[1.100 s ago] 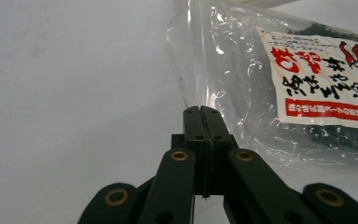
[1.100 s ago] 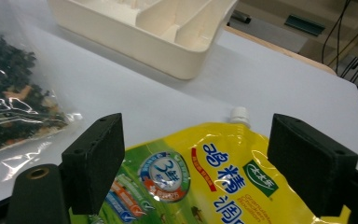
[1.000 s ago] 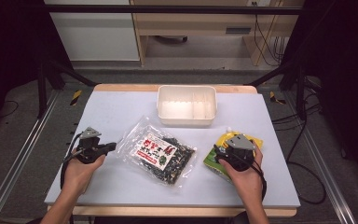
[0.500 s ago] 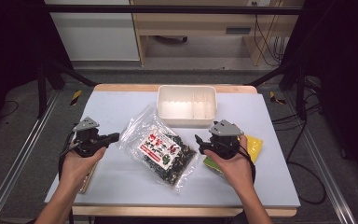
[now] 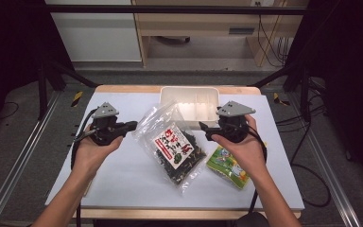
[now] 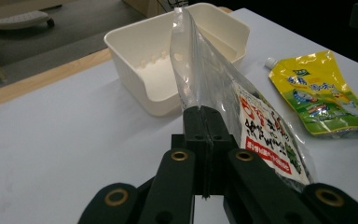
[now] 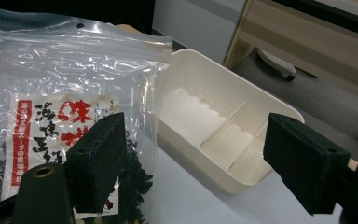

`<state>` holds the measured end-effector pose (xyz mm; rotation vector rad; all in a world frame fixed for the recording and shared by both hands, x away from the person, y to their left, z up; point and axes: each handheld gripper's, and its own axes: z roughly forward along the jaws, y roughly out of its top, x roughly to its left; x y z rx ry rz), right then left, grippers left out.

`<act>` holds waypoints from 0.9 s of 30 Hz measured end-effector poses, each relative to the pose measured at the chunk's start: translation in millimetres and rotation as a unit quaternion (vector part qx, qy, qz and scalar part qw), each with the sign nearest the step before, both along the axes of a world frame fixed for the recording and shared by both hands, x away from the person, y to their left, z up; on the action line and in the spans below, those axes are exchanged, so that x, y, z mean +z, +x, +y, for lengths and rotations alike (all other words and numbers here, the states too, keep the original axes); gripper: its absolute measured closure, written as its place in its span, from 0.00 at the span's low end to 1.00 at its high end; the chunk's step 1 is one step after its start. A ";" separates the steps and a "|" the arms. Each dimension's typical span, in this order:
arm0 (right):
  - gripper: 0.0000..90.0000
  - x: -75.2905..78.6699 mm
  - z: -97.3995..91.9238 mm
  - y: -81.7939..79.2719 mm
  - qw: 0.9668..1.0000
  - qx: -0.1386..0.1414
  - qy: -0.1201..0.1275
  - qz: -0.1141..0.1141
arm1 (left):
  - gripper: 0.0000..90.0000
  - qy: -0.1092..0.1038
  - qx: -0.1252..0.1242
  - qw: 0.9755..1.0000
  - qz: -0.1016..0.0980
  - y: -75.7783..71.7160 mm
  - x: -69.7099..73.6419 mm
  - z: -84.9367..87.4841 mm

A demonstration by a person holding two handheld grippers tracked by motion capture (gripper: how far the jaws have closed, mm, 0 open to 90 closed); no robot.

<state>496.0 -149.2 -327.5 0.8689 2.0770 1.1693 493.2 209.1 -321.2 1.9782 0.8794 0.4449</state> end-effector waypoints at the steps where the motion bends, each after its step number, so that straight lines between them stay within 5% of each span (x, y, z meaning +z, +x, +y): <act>1: 0.24 3.8 -2.2 1.1 1.000 0.002 -0.001 0.001 | 1.00 0.000 -0.003 1.000 -0.001 0.9 2.3 -2.3; 8: 0.24 22.4 -13.0 7.3 1.000 0.022 -0.009 0.002 | 1.00 0.004 -0.026 1.000 -0.015 6.9 22.6 -22.2; 27: 0.17 47.6 -21.0 20.4 0.995 0.074 -0.068 -0.003 | 1.00 0.026 -0.067 0.997 -0.034 11.7 50.6 -60.2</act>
